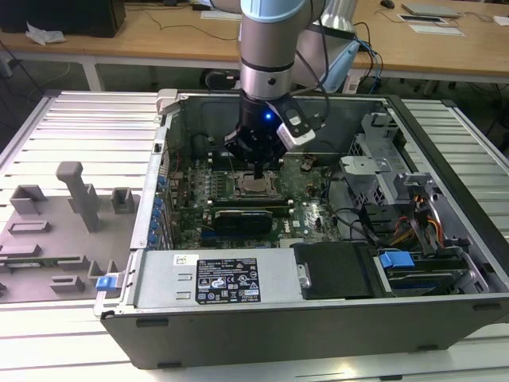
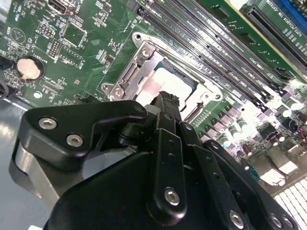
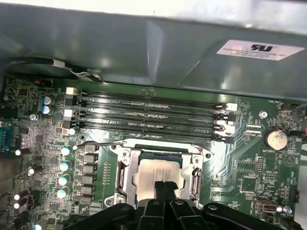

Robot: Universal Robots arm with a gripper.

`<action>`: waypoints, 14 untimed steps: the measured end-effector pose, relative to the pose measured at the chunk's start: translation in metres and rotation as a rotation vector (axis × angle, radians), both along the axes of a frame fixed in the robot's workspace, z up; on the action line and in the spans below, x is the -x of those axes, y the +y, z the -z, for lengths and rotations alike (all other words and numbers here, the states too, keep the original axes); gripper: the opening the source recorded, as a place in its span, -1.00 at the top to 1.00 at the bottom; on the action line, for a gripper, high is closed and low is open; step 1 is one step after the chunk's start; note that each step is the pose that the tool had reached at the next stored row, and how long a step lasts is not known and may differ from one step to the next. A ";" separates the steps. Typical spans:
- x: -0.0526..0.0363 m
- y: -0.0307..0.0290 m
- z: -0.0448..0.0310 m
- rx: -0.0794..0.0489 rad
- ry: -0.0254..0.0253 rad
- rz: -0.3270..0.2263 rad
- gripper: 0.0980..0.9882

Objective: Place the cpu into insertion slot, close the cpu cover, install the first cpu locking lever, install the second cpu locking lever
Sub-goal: 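Close the cpu cover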

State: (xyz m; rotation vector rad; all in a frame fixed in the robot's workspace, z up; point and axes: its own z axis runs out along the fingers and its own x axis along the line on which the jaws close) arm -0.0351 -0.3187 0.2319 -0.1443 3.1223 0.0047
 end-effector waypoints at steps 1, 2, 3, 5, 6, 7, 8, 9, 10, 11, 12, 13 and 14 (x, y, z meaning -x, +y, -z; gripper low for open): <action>0.0000 0.0001 -0.0016 0.000 0.0000 0.000 0.98; 0.0000 0.0001 -0.0027 0.001 0.0000 0.000 0.98; 0.0000 0.0001 -0.0039 0.002 0.0000 0.000 0.98; 0.0000 0.0002 -0.0076 0.003 -0.0001 0.000 0.98; 0.0000 0.0002 -0.0103 0.003 0.0000 0.000 0.98; 0.0000 0.0002 -0.0116 0.003 0.0000 0.000 0.98; 0.0000 0.0002 -0.0118 0.004 -0.0001 0.000 0.98; 0.0000 0.0002 -0.0118 0.003 -0.0001 0.000 0.98; 0.0000 0.0002 -0.0118 0.003 -0.0002 0.000 0.98; 0.0000 0.0002 -0.0119 0.004 -0.0001 0.000 0.98; 0.0000 0.0002 -0.0119 0.004 -0.0001 0.000 0.98; 0.0000 0.0002 -0.0120 0.004 -0.0001 0.000 0.98; 0.0000 0.0002 -0.0120 0.004 0.0000 0.000 0.98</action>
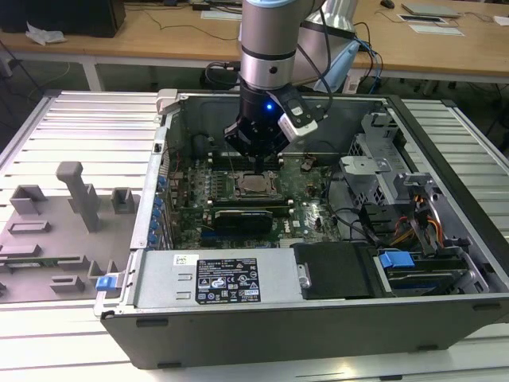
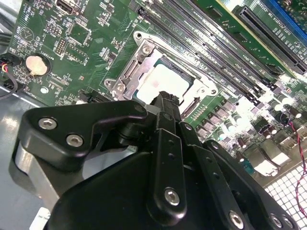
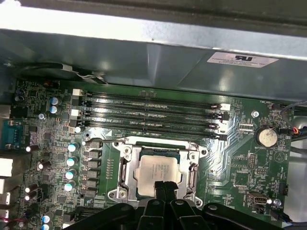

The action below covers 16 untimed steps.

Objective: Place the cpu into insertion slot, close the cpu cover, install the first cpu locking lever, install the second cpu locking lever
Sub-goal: 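Close the cpu cover, then install the first cpu locking lever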

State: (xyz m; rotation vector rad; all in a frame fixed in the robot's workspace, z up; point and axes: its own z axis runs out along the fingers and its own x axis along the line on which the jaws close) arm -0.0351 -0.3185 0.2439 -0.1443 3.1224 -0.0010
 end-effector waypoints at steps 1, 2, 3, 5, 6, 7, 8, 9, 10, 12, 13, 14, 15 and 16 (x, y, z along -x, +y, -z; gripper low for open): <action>0.0000 0.0000 0.0000 0.000 0.0000 0.000 0.98; 0.0000 0.0000 0.0000 0.000 -0.0001 0.000 0.98; 0.0000 0.0000 0.0000 0.000 0.0000 0.000 0.98; 0.0000 0.0000 -0.0001 0.000 0.0000 0.000 0.98; 0.0000 0.0000 -0.0001 0.000 0.0000 0.000 0.98; 0.0000 0.0000 -0.0001 0.000 -0.0001 0.000 0.98; 0.0000 0.0000 -0.0001 0.000 0.0000 0.000 0.98; 0.0000 0.0000 -0.0001 0.000 0.0000 0.000 0.98; 0.0000 0.0000 -0.0001 0.000 0.0000 0.000 0.98; 0.0000 0.0000 -0.0002 0.000 0.0000 0.000 0.98; 0.0000 0.0000 -0.0002 0.000 0.0000 0.000 0.98; 0.0003 0.0000 -0.0002 0.000 0.0000 0.000 0.98; 0.0006 0.0000 -0.0002 0.000 0.0000 0.000 0.98; 0.0014 0.0000 -0.0002 0.000 0.0000 0.000 0.98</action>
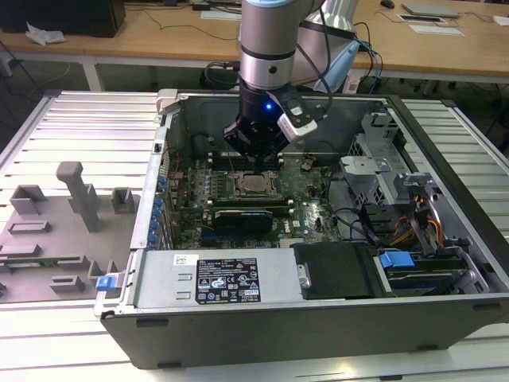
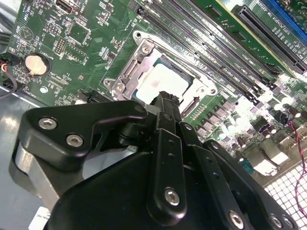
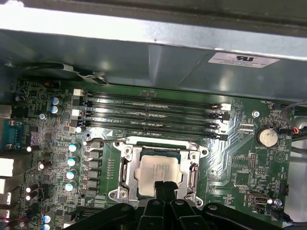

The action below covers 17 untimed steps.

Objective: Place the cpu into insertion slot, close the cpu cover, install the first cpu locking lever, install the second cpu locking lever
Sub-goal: 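Install the first cpu locking lever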

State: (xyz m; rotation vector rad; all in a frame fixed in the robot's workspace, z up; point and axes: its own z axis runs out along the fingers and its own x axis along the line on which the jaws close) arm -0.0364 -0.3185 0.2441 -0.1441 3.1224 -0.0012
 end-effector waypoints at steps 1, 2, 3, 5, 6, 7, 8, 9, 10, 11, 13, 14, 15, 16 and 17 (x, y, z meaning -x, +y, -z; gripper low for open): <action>0.0005 0.0000 0.0000 0.000 0.0001 0.000 0.98; 0.0011 0.0000 0.0000 0.000 0.0000 0.000 0.98; 0.0019 0.0000 0.0000 0.000 0.0000 0.000 0.98; 0.0051 0.0000 0.0000 0.000 0.0000 0.000 0.98; 0.0065 0.0000 0.0000 0.000 0.0000 0.000 0.98; 0.0080 0.0000 0.0000 0.000 0.0000 0.000 0.98; 0.0122 0.0000 0.0000 0.000 -0.0001 0.000 0.98; 0.0167 0.0000 0.0000 0.000 0.0000 0.000 0.98; 0.0192 0.0000 0.0000 0.000 -0.0001 0.001 0.98; 0.0214 0.0000 0.0000 0.000 -0.0002 0.001 0.98; 0.0272 0.0000 0.0000 0.000 -0.0005 0.001 0.98; 0.0304 0.0000 0.0000 0.000 -0.0007 0.001 0.98; 0.0327 0.0000 0.0000 0.000 -0.0007 0.001 0.98; 0.0352 0.0000 0.0000 0.000 -0.0009 0.002 0.98; 0.0373 0.0000 0.0000 0.000 -0.0009 0.002 0.98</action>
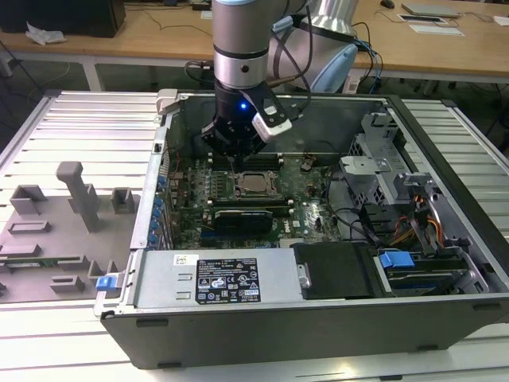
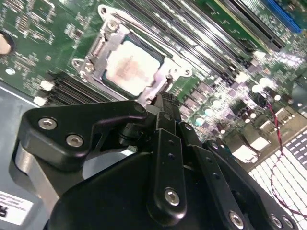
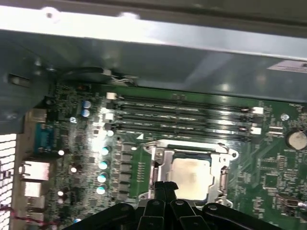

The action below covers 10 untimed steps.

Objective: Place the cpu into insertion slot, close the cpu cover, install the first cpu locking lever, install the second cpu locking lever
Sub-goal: 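Install the first cpu locking lever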

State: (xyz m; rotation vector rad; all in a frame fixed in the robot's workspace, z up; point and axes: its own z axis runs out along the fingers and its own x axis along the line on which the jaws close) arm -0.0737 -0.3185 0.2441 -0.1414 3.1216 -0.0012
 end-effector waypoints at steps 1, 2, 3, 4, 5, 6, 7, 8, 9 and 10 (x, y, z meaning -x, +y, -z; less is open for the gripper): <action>0.0023 0.0000 0.0000 0.000 -0.0002 0.000 0.98; 0.0037 0.0000 0.0000 0.000 -0.0002 0.000 0.98; 0.0058 0.0000 0.0000 0.000 -0.0004 0.000 0.98; 0.0063 0.0000 -0.0002 0.000 -0.0005 0.000 0.98; 0.0068 0.0000 -0.0008 0.000 -0.0009 0.001 0.98; 0.0070 0.0000 -0.0019 0.000 -0.0016 0.001 0.98; 0.0070 0.0000 -0.0034 0.000 -0.0020 0.000 0.98; 0.0071 0.0000 -0.0071 0.000 -0.0027 0.001 0.98; 0.0071 0.0000 -0.0106 0.000 -0.0031 0.001 0.98; 0.0071 0.0000 -0.0122 0.000 -0.0032 0.001 0.98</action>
